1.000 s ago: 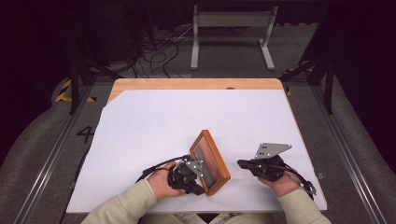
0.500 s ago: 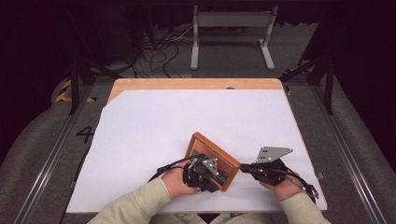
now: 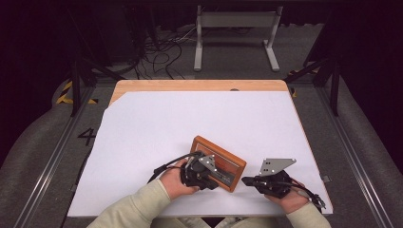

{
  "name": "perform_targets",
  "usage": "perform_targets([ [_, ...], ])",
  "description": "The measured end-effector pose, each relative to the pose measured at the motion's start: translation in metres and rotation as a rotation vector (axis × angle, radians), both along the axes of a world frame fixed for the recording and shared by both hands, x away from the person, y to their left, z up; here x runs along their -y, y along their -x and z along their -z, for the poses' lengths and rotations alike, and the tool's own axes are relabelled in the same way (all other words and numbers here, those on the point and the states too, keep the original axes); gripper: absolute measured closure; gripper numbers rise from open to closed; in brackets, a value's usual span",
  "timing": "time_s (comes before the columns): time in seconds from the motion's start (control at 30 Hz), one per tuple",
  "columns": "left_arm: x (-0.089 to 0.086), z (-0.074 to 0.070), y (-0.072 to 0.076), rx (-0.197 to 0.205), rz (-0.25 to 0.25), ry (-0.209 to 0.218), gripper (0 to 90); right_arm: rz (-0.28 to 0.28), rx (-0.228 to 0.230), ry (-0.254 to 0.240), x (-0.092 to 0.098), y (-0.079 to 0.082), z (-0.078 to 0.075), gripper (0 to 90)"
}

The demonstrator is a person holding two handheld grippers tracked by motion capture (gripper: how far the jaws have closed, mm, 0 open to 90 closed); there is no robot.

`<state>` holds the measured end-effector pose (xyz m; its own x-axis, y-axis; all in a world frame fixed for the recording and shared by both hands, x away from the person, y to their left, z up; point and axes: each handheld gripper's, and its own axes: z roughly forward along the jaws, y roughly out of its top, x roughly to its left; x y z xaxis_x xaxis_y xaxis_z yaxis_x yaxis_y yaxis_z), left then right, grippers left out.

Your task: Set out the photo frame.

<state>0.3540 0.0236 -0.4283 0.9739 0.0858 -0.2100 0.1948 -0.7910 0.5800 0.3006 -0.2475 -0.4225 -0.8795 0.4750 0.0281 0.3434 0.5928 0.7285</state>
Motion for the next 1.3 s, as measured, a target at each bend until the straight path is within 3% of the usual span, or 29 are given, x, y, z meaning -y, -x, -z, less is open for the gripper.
perform_targets([
  [0.37,-0.048,-0.014,-0.018,0.005,-0.143,0.09,83.7,-0.09,-0.039,0.011,-0.018,0.011,0.009,90.0],
  [0.53,-0.063,-0.019,-0.024,0.026,-0.22,0.149,76.5,-0.129,-0.032,0.05,-0.034,0.014,0.017,90.0],
  [0.8,-0.085,-0.024,-0.029,0.04,-0.303,0.207,72.8,-0.126,-0.012,0.086,-0.04,0.011,0.025,90.0],
  [0.97,-0.093,-0.023,-0.031,0.05,-0.348,0.21,73.1,-0.156,0.004,0.11,-0.042,0.01,0.027,90.0],
  [1.3,-0.099,-0.02,-0.032,0.065,-0.378,0.195,73.3,-0.085,0.042,0.101,-0.034,-0.002,0.029,90.0],
])
